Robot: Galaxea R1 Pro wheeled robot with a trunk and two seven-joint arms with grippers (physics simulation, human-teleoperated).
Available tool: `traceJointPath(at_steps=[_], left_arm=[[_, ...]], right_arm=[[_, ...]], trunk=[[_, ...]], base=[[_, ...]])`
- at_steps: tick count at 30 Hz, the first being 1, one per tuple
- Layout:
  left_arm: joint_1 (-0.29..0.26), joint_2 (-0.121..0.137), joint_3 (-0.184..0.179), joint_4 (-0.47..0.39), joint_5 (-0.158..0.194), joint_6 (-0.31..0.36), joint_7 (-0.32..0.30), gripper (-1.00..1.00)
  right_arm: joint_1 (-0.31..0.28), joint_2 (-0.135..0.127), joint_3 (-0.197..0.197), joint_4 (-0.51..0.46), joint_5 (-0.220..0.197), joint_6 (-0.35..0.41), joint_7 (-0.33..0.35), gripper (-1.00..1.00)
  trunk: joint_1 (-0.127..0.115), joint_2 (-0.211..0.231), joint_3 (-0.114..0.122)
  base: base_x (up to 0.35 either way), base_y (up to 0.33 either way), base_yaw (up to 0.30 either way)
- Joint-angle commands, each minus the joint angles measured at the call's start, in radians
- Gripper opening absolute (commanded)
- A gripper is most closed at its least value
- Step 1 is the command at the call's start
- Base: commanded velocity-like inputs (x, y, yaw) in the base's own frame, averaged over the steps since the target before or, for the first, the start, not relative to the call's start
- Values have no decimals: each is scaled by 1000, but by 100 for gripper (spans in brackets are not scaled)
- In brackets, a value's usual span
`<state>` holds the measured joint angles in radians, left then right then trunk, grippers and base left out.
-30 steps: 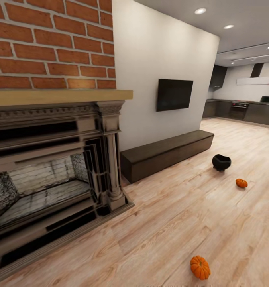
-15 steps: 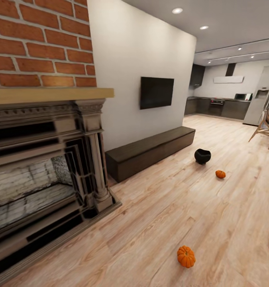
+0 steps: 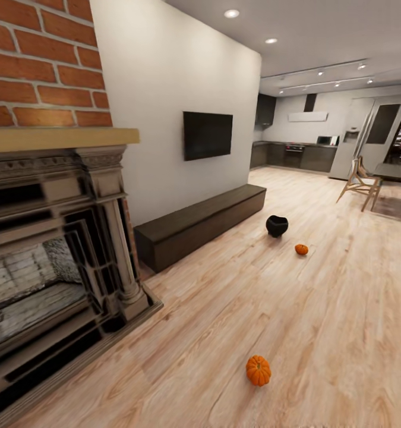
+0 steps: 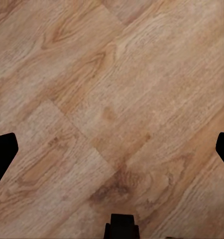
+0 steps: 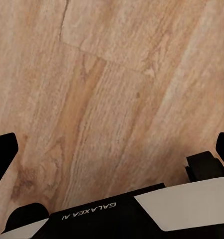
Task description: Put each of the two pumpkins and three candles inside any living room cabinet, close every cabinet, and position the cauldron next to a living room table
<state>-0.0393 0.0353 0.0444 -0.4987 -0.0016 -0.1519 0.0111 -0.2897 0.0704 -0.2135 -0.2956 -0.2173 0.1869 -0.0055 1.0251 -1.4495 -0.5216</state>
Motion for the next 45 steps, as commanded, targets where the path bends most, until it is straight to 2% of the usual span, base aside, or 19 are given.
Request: traceJointPath(at_steps=[1, 13, 18, 23, 40, 45], left_arm=[[0, 0, 0, 1, -1, -3, 1, 100], [0, 0, 2, 2, -1, -2, 1, 100], [0, 0, 2, 2, -2, -2, 1, 100], [0, 0, -2, 9, -2, -2, 1, 100], [0, 1, 1, 11, -3, -3, 1, 100], [-1, 0, 2, 11, -3, -3, 1, 100]], right_arm=[[0, 0, -9, -2, -7, 5, -1, 100], [1, -1, -26, -2, -7, 5, -3, 100], [1, -15, -51, -2, -7, 7, -13, 100], [1, -22, -57, -2, -7, 4, -14, 100], [1, -22, -61, -1, -10, -23, -14, 100], [1, -23, -84, -2, -9, -24, -14, 100]], trunk=[[0, -1, -2], [0, -1, -11], [0, -1, -15], [0, -1, -18], [0, -1, -25], [0, -1, -25]], base=[[0, 0, -259], [0, 0, -263], [0, 0, -267], [0, 0, -267], [0, 0, -266], [0, 0, -264]])
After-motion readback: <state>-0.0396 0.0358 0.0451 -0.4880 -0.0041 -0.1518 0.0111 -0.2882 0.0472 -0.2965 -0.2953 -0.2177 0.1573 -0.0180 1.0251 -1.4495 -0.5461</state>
